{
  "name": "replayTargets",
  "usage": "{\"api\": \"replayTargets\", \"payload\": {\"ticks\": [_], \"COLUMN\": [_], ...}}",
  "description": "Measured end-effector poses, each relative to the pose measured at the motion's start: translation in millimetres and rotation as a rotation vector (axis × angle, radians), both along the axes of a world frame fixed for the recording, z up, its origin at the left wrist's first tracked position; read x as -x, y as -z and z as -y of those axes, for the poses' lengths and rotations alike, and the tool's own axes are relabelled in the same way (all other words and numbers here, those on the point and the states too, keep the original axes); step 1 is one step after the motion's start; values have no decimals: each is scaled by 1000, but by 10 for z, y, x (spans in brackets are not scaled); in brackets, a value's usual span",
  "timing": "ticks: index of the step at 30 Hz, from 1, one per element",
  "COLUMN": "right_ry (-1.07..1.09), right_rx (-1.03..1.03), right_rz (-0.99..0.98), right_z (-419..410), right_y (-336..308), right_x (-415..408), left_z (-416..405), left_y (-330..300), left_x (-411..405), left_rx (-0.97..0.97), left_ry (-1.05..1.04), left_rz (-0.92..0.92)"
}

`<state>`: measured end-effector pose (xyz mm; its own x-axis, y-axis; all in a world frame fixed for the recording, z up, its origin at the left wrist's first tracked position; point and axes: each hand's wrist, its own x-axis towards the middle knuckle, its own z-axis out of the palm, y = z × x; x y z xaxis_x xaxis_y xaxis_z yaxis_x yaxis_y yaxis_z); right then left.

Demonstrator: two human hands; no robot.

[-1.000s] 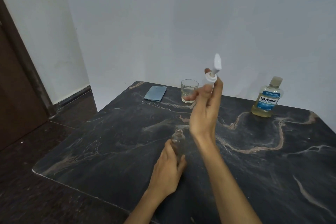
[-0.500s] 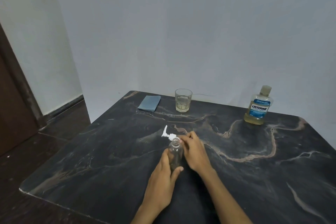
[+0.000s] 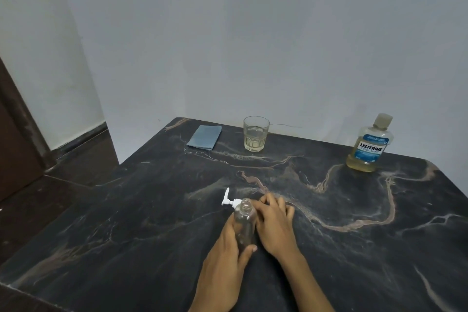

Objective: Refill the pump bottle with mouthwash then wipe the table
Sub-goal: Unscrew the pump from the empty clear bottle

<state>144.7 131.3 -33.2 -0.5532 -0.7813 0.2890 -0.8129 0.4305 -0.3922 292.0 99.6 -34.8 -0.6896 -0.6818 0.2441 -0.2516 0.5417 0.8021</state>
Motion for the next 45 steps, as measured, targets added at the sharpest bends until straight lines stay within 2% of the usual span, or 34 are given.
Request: {"api": "replayTargets", "payload": {"ticks": [16, 27, 32, 35, 39, 42, 45], "right_ry": [23, 194, 237, 238, 193, 183, 230], "right_rx": [-48, 110, 234, 296, 248, 222, 242], "right_rz": [0, 55, 174, 218, 241, 242, 249], "right_z": [-27, -125, -304, -520, -907, -1215, -1476], "right_y": [-47, -65, -93, -79, -77, -93, -102], "right_x": [-48, -92, -148, -151, -27, 105, 224], "left_z": [-1, -16, -39, -100, -452, -870, -1225], "left_y": [-6, 14, 32, -39, -201, -301, -391], "left_x": [-16, -29, -42, -67, -60, 73, 308], "left_rx": [-18, -27, 27, 102, 249, 408, 414], "left_ry": [11, -20, -80, -188, -325, -238, -99], "left_rz": [36, 18, -14, -82, -317, -510, -566]}}
